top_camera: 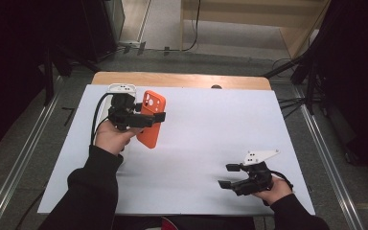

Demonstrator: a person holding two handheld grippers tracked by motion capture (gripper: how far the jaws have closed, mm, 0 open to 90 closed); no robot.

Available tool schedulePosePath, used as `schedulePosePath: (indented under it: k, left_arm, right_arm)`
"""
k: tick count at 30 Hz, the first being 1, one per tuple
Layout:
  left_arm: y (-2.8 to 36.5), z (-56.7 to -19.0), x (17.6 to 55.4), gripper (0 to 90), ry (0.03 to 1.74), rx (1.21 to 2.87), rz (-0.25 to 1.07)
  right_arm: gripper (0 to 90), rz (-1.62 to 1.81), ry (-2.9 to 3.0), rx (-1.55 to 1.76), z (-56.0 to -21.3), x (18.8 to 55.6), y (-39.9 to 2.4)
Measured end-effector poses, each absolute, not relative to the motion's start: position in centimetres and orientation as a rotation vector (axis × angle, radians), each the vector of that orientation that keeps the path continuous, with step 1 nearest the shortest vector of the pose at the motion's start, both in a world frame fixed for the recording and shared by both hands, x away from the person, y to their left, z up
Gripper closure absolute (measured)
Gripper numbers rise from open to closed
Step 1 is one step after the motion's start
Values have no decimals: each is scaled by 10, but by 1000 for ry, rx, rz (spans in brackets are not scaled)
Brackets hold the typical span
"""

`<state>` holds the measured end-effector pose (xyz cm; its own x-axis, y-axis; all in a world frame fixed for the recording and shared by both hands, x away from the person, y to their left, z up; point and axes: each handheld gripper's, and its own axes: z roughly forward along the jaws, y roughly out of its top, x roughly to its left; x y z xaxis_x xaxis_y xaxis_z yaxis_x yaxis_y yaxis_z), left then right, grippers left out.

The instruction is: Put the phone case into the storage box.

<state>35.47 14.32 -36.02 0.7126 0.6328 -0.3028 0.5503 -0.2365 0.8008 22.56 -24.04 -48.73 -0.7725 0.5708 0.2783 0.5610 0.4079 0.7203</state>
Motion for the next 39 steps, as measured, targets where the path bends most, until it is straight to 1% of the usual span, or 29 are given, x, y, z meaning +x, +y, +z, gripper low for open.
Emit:
schedulePosePath:
  k: [14,17,39]
  left_arm:
    - [163,-342,352,155,940,1870,180]
    - [167,-340,352,154,953,1870,207]
    - [201,-332,357,154,1026,1815,293]
  right_arm:
    - [264,1352,2602,1061,-486,226,-243]
    - [264,1353,2602,1068,-486,226,-243]
    - [264,1359,2606,1068,-486,227,-243]
